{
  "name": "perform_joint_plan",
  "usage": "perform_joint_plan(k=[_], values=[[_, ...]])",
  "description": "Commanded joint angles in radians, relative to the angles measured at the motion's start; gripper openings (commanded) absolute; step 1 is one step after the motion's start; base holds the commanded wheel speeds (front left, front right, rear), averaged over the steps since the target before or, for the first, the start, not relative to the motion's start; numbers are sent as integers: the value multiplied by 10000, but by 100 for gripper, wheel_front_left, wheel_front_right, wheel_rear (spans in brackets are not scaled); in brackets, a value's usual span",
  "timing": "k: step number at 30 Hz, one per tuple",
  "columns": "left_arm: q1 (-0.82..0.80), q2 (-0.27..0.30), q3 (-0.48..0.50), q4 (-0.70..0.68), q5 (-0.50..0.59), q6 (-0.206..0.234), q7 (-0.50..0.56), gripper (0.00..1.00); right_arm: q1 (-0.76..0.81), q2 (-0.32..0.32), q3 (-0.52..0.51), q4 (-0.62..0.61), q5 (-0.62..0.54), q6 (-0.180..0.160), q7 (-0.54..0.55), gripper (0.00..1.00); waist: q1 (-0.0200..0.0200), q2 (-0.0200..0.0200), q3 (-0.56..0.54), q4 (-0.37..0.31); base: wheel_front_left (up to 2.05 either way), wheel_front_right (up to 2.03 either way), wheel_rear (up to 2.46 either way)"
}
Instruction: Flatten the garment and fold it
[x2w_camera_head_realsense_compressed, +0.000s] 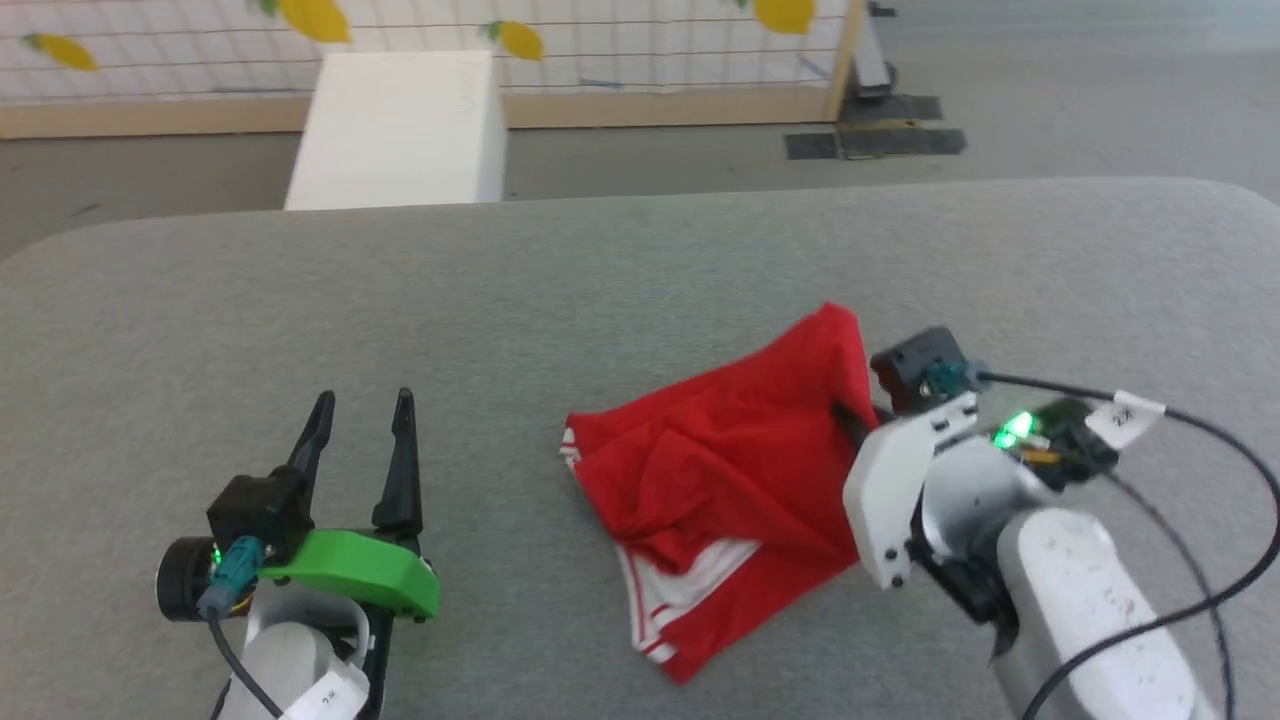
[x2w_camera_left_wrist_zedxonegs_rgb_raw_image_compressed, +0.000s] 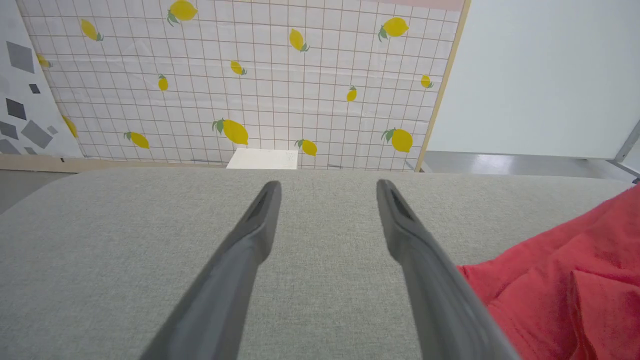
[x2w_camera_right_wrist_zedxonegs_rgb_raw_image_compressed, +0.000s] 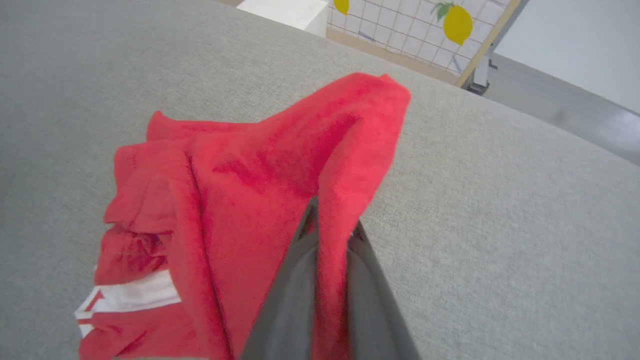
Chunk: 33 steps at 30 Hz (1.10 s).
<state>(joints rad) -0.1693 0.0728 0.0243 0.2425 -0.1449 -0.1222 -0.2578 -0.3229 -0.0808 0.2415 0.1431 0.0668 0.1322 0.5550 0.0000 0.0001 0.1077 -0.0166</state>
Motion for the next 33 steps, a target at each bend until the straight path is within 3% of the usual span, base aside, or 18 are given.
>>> perform_joint_plan(k=[1, 9, 18, 24, 33], values=[[-34, 21, 47, -86, 80, 10, -40, 100, -260, -280, 105, -157, -79, -15, 117, 0, 0, -1, 219, -632, 0, 0, 0], [-372, 94, 23, -401, 223, 9, -40, 100, -1461, -2252, 720, -350, -142, -15, 518, 0, 0, -1, 819, -2017, 0, 0, 0], [-1029, 418, -84, -877, 461, 16, -40, 100, -2668, -3969, 658, 822, -12, -15, -8, 0, 0, -1, 1978, -3095, 0, 0, 0], [-1546, 647, -247, -1123, 562, 7, 39, 100, -3394, -4483, -369, 2264, -468, -15, -914, 0, 0, -1, 2790, -3021, 0, 0, 0], [-1864, 907, -392, -1324, 572, 21, 197, 100, -4194, -4490, -2555, 4041, -1928, -15, -2495, 0, 0, -1, 3545, -2213, 0, 0, 0]])
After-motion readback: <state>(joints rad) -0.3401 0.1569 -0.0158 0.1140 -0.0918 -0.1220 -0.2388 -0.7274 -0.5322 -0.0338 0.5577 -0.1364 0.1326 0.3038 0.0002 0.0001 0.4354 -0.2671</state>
